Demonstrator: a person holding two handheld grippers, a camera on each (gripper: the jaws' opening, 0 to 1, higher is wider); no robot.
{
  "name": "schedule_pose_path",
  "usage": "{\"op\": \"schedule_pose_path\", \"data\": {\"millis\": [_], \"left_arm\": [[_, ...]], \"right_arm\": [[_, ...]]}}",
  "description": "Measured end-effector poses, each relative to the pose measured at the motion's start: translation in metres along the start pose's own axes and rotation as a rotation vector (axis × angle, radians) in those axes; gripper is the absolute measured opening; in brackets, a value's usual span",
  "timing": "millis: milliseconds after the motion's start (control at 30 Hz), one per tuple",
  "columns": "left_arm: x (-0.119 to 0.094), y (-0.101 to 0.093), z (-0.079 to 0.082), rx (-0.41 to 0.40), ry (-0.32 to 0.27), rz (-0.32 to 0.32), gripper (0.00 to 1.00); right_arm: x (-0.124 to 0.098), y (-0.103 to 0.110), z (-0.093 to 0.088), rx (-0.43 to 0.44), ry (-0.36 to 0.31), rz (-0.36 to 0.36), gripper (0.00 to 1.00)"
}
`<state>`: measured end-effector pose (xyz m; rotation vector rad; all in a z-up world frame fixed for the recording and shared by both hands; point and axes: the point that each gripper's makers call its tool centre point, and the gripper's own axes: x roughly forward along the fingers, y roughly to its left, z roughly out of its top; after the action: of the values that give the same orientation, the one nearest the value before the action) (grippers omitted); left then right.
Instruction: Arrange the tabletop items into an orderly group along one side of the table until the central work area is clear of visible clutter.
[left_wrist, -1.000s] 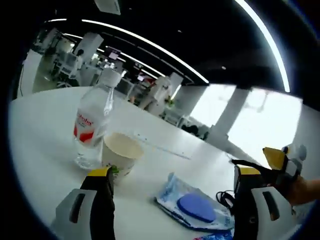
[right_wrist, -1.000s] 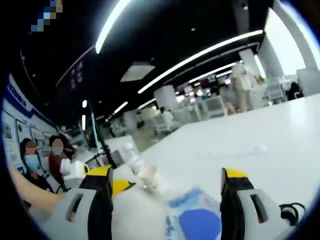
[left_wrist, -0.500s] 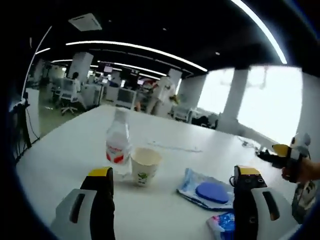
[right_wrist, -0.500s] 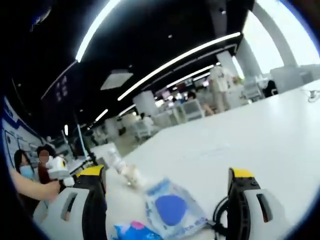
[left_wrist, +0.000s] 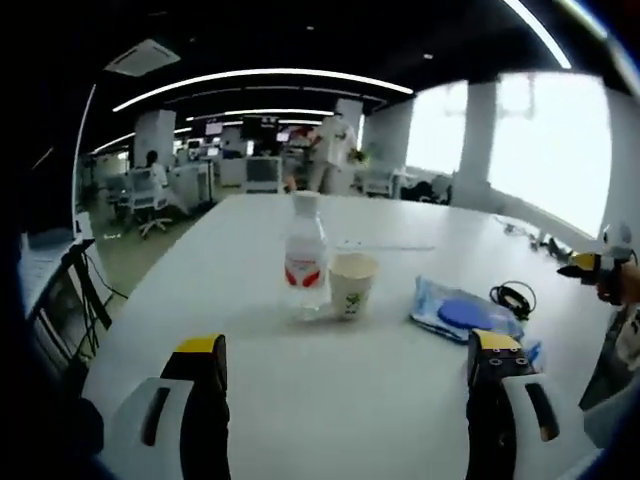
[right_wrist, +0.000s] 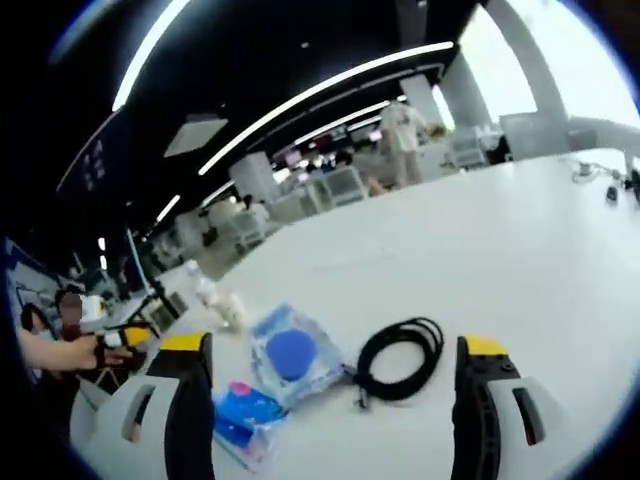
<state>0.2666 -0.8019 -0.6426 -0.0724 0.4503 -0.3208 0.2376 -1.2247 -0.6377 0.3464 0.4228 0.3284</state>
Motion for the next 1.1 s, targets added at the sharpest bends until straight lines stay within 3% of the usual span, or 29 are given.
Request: {"op": "schedule_pose_path", "data": {"millis": [100, 300, 633, 833, 1000, 1100], "left_arm": [[0.002, 0.005, -0.005, -0.029, 0.012, 0.007, 1.00], [0.005, 0.002, -0.004, -0.029, 0.013, 0.000, 1.00], [0.016, -0.002, -0.009, -0.016, 0.035, -0.035, 0.99], [0.020, 0.007, -0.012, -0.028, 0.049, -0.032, 0.99], [0.030, -0.010, -0.011, -0.037, 0.039, -0.059, 0.98], [0.038, -0.026, -0.012, 0.001, 0.047, -0.106, 0.99]], "right_arm": [[0.004, -0.004, -0.004, 0.016, 0.033, 0.004, 0.98], [0.010, -0.002, -0.002, 0.019, 0.037, 0.020, 0.95], [0.013, -0.005, -0.009, 0.076, 0.039, -0.006, 0.92], [0.011, -0.016, -0.014, 0.105, 0.053, -0.045, 0.90], [0.019, -0.005, -0.021, 0.113, 0.071, -0.029, 0.89], [0.027, 0.004, -0.027, 0.131, 0.090, -0.013, 0.89]]}}
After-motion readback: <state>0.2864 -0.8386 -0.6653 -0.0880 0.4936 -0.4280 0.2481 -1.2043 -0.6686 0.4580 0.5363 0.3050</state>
